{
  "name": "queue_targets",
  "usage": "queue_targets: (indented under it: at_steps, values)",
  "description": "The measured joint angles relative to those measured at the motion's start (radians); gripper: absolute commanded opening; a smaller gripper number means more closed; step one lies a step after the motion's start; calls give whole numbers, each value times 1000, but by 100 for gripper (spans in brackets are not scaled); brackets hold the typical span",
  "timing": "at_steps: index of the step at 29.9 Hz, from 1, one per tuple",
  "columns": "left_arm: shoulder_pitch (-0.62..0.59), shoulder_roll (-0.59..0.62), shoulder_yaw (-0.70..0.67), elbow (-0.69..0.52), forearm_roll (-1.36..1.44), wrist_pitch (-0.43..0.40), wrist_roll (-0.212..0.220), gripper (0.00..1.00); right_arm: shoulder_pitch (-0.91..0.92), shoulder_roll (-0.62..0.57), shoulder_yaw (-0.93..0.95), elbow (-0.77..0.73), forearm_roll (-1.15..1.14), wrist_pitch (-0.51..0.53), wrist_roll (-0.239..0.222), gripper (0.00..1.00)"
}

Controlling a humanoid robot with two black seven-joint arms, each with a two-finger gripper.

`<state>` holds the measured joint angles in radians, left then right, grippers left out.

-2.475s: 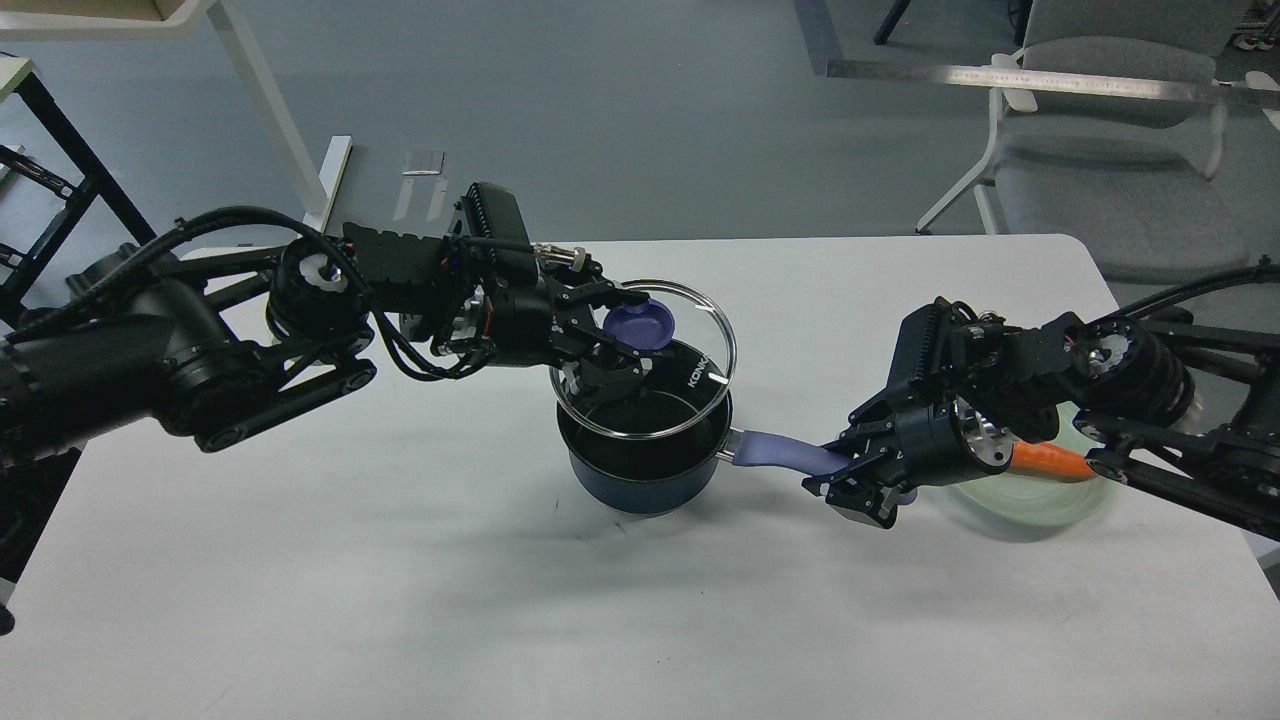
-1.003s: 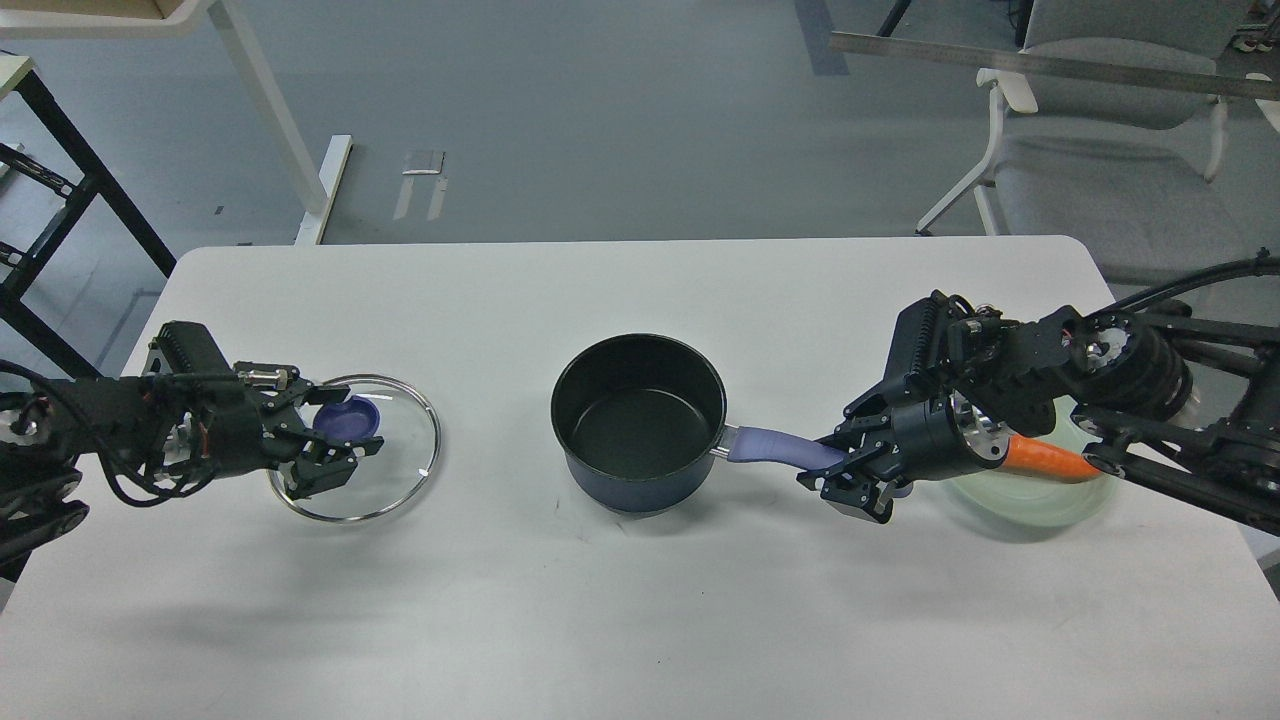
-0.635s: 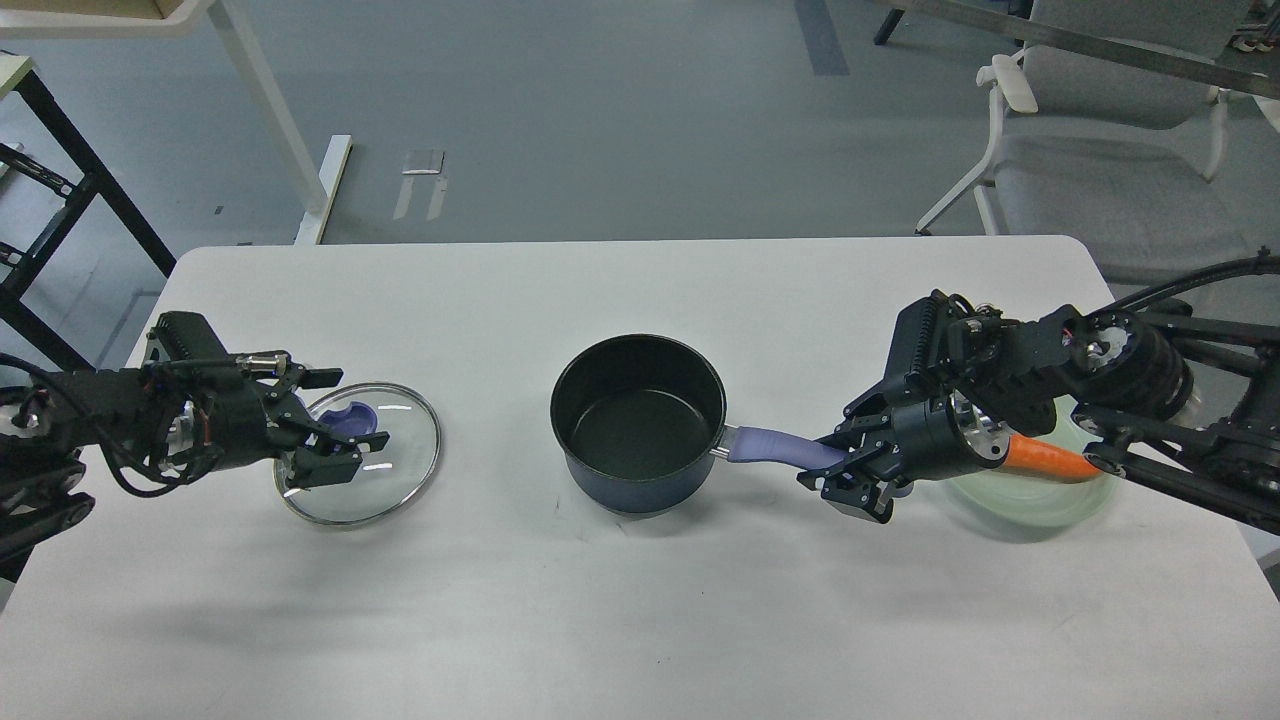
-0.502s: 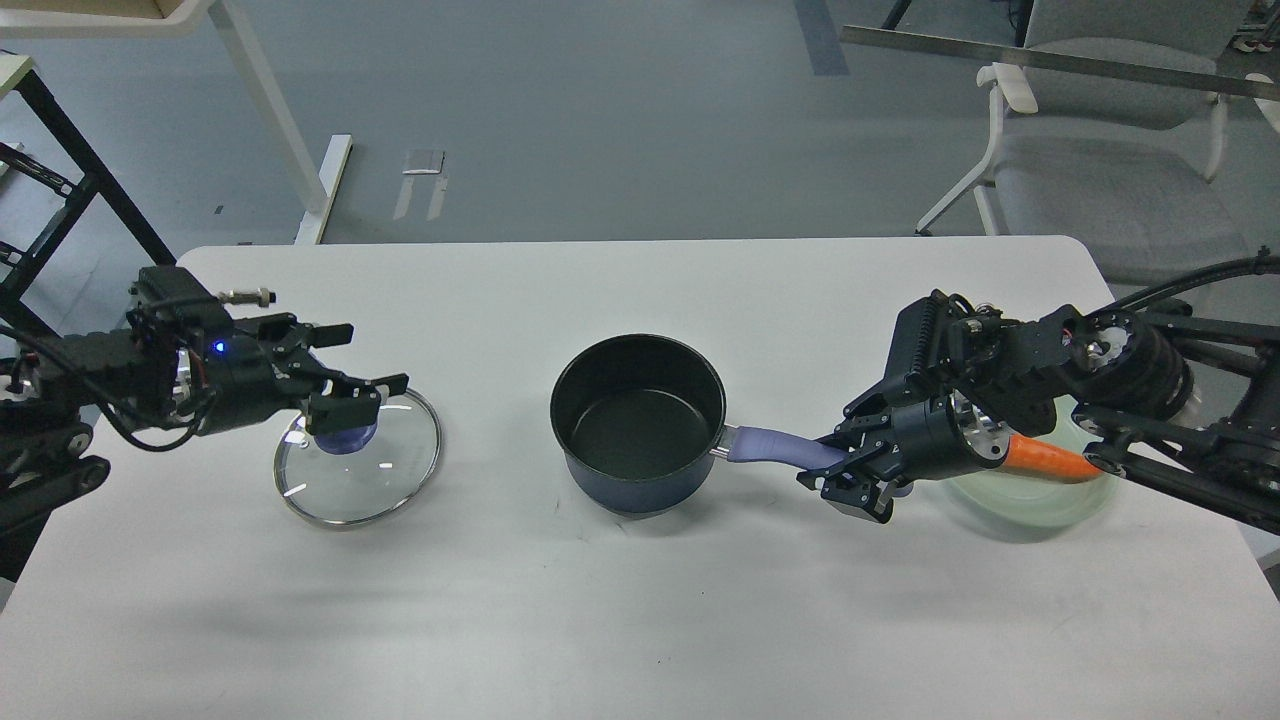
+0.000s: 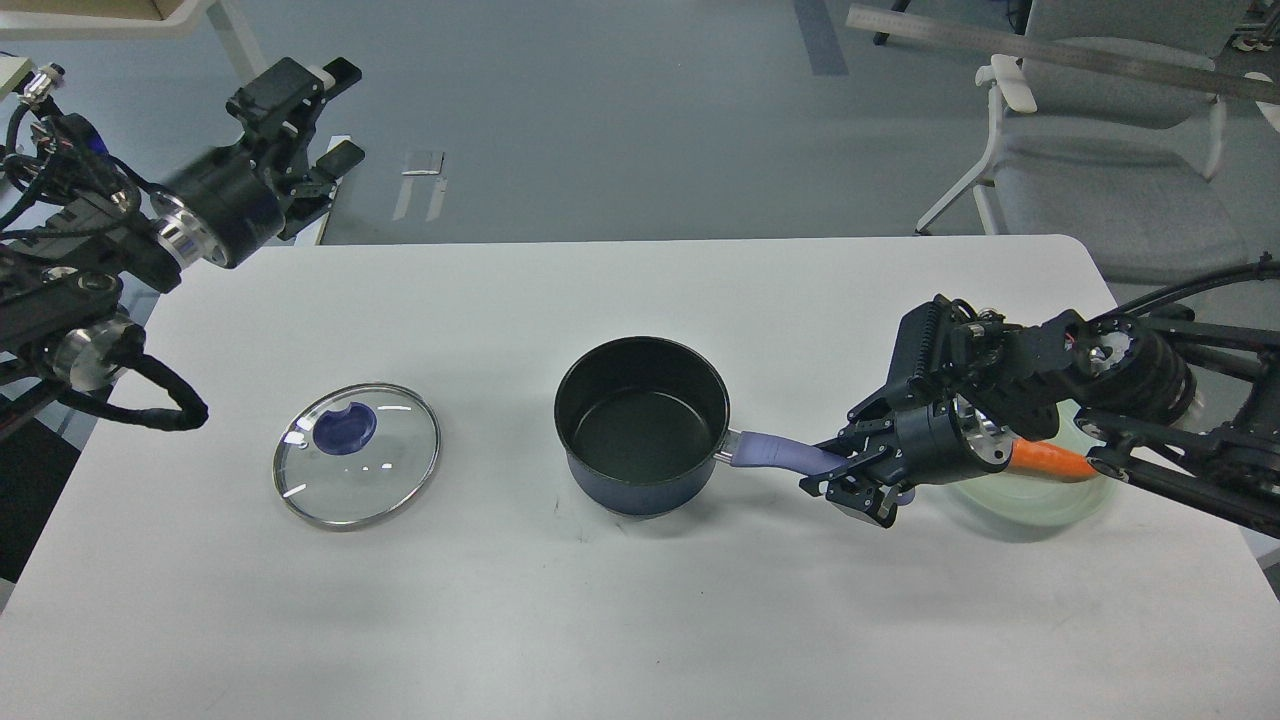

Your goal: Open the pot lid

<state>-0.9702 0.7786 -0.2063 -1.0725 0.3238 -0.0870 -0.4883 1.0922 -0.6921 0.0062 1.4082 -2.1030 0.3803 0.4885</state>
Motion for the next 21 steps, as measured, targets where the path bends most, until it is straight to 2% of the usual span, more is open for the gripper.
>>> queue_targets:
  at_steps: [2, 6, 7, 13, 18, 21]
  values:
    - [16, -23, -46, 28, -14, -4, 2, 99, 0, -3, 0, 1, 0, 0, 0, 72]
    - [49, -43, -95, 46, -37, -15, 45, 99, 0, -21, 1, 6, 3, 0, 0, 92]
    - [55, -46, -102, 47, -43, -18, 53, 99, 0, -28, 4, 10, 5, 0, 0, 94]
    - [77, -64, -129, 48, -79, -25, 88, 99, 13, -88, 72, 55, 87, -1, 0, 95]
    - [113, -78, -175, 48, -90, -16, 89, 99, 46, -114, 150, 44, 317, -2, 0, 97]
    - [126, -84, -191, 48, -91, -8, 86, 99, 76, -112, 191, -20, 519, -7, 0, 97]
